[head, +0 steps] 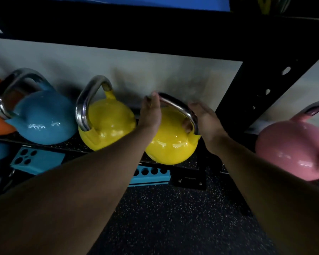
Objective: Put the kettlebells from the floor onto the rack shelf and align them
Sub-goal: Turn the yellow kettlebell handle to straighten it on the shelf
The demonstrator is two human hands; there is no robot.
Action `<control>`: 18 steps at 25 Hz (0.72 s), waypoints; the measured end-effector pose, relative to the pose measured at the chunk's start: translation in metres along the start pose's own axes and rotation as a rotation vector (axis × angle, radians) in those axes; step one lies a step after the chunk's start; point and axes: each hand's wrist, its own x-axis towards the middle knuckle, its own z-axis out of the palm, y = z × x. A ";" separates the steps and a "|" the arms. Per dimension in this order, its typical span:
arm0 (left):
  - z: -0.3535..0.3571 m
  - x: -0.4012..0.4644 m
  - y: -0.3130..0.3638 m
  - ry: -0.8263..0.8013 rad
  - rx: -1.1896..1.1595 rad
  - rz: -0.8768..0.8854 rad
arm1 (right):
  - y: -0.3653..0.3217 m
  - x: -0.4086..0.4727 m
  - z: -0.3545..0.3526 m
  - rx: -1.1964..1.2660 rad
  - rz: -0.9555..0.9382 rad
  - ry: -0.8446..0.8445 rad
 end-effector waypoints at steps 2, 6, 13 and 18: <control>-0.006 0.021 0.007 -0.078 0.086 -0.031 | 0.008 -0.012 0.018 0.076 0.000 0.010; 0.009 0.022 0.011 -0.135 0.113 -0.060 | 0.016 -0.022 0.019 0.137 -0.019 -0.013; 0.009 0.037 0.022 -0.231 0.008 -0.099 | 0.017 -0.009 0.063 0.213 0.024 0.108; 0.020 0.041 0.024 -0.320 0.020 -0.099 | 0.021 -0.015 0.074 0.326 -0.023 0.165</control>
